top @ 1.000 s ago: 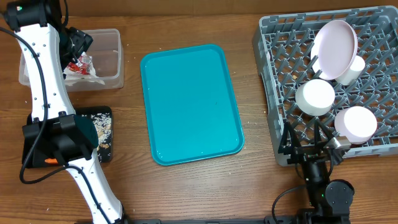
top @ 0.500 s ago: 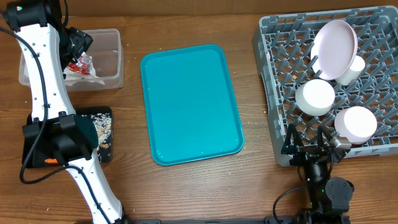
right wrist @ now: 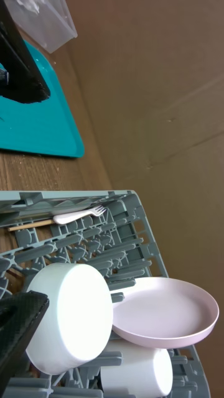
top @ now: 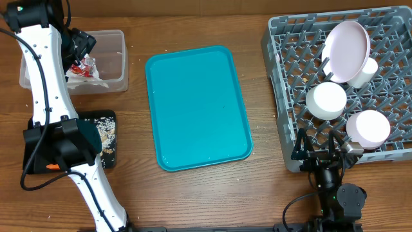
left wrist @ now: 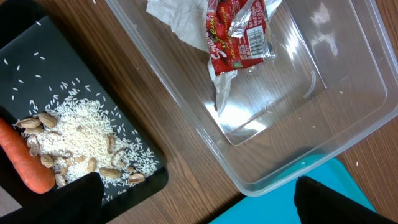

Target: Sort waste into correct bins and load items into the dishwasher rack

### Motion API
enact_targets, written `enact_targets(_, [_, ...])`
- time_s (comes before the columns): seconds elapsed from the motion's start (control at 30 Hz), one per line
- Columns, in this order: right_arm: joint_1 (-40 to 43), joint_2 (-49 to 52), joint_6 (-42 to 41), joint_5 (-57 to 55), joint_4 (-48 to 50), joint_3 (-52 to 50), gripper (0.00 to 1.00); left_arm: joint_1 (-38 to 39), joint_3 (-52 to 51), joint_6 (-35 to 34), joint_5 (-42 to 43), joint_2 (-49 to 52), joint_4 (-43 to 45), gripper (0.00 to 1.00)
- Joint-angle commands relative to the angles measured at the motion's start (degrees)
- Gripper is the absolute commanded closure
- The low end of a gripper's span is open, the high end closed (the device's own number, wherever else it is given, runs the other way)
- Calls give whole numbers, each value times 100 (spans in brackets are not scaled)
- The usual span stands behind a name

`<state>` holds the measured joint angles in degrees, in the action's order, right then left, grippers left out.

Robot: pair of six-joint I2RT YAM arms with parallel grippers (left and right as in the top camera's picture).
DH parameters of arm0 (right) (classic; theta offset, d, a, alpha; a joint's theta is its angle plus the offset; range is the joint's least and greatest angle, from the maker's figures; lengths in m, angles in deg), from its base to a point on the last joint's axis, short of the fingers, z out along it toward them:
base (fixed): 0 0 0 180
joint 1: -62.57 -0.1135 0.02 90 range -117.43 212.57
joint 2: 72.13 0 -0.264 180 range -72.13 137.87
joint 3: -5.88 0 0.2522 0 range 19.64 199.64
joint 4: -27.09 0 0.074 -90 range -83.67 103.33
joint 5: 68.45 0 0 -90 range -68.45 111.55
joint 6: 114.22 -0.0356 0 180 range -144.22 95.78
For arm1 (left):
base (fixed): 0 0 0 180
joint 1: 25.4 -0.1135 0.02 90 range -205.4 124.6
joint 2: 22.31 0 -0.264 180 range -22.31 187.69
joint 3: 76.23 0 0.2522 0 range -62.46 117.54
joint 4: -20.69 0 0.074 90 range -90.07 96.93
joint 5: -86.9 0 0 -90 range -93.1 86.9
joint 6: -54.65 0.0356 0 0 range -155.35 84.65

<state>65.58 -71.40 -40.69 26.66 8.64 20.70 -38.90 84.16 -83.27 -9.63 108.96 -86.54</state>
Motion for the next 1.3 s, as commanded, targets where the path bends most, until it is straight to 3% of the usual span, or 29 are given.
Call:
enact_targets(0.0, [39, -57, 20, -33, 26, -59, 0, 33, 70, -76, -94, -11, -11, 0])
enact_targets(0.57, [39, -57, 20, -33, 26, -59, 0, 42, 70, -76, -94, -210, -13, 0])
enact_targets(1.27, [39, -57, 22, -33, 26, -59, 0, 855, 52, -76, -94, -3150, -17, 0])
